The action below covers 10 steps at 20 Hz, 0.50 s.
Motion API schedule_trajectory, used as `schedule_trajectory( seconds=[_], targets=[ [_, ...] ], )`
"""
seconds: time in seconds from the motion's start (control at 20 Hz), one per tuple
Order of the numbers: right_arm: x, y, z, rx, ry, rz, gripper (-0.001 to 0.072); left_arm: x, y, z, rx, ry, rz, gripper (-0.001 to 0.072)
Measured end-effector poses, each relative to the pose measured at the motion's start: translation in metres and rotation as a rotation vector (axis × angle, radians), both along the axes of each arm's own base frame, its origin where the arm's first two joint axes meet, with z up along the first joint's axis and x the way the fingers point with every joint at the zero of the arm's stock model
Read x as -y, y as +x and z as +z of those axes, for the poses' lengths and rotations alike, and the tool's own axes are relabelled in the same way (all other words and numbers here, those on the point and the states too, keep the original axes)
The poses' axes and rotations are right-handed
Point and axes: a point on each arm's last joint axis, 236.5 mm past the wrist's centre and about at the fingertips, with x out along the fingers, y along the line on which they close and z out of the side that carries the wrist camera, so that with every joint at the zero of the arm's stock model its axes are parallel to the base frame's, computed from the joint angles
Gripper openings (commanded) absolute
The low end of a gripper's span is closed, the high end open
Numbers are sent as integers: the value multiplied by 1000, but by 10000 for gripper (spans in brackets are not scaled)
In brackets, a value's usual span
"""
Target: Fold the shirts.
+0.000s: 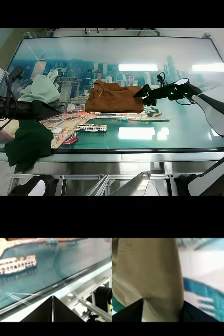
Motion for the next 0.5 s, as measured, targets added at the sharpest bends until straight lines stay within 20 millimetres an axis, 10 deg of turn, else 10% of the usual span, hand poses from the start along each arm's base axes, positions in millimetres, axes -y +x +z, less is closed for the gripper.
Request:
schedule_trajectory(
  seconds=[0.05, 0.15, 0.35, 0.5],
  targets=[
    [-5, 1, -3, 7, 4, 1, 99, -4, -3, 0, 4, 1, 21, 11],
    [-14, 4, 0, 31, 26, 1, 19, -10, -6, 0, 15, 4, 50, 11],
    [-19, 21, 33, 116, 96, -32, 17, -13, -9, 2, 27, 4, 70, 11],
    [22, 50, 93, 253, 103, -117, 17, -15, -9, 2, 31, 6, 79, 11]
  ],
)
